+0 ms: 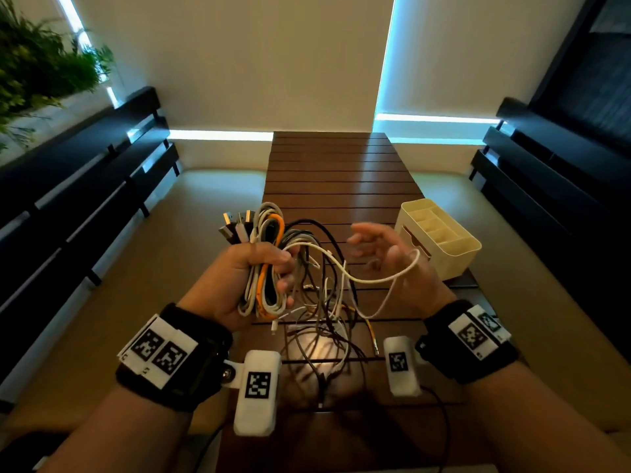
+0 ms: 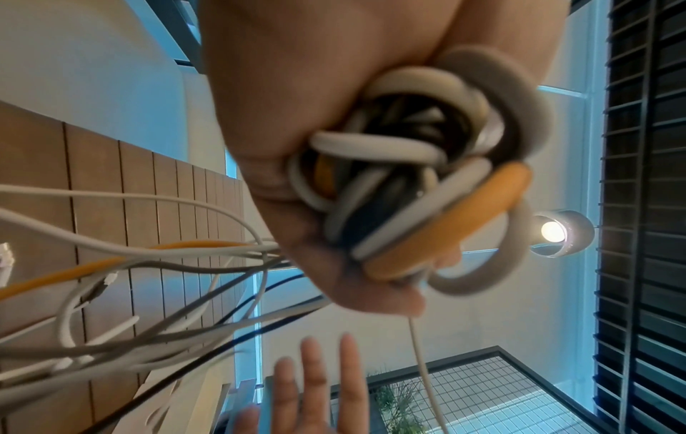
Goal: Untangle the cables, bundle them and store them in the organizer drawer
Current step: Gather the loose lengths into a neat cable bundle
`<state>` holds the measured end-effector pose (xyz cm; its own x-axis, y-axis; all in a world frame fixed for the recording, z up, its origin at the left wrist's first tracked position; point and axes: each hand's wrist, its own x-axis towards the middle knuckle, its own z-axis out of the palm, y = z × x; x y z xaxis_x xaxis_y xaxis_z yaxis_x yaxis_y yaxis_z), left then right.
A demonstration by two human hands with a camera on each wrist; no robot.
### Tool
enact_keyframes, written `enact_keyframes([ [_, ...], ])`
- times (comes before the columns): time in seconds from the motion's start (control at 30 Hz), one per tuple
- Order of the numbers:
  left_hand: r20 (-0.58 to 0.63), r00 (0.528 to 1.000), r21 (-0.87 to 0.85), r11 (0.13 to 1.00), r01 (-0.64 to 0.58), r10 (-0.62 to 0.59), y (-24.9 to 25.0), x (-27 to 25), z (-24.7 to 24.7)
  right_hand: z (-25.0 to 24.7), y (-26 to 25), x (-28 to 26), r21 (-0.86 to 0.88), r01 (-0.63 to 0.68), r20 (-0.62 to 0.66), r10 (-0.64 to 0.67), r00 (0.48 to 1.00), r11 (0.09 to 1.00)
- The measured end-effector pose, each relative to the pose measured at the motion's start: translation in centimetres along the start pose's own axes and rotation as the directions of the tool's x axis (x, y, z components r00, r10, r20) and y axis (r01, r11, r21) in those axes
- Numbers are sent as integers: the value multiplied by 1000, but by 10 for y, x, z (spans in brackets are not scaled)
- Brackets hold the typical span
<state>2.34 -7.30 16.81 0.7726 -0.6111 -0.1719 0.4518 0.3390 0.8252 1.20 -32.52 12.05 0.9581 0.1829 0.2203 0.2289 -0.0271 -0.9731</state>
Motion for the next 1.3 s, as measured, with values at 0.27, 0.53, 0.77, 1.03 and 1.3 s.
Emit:
enact_keyframes([
  [0.27, -57, 997, -8, 998, -57, 57, 7, -2, -11, -15, 8, -5, -391, -91, -125, 45, 991, 916],
  [0.53, -57, 997, 40, 998, -49, 51, -1, -1, -11, 14, 9, -6, -432, -44, 23, 60, 998, 901],
  [0.77, 5, 1000, 20, 1000, 7, -7, -6, -1, 1, 32, -3, 1, -49, -256, 0, 257, 967, 965],
  [1.03, 21, 1000, -3, 1000, 20, -20, -7, -4, 0, 30, 7, 2, -393, -214, -39, 217, 975, 894],
  [1.3, -30, 1000, -17, 1000, -4, 3, -2, -12, -4, -41, 77, -6, -370, -739, -471, 573, 671, 563],
])
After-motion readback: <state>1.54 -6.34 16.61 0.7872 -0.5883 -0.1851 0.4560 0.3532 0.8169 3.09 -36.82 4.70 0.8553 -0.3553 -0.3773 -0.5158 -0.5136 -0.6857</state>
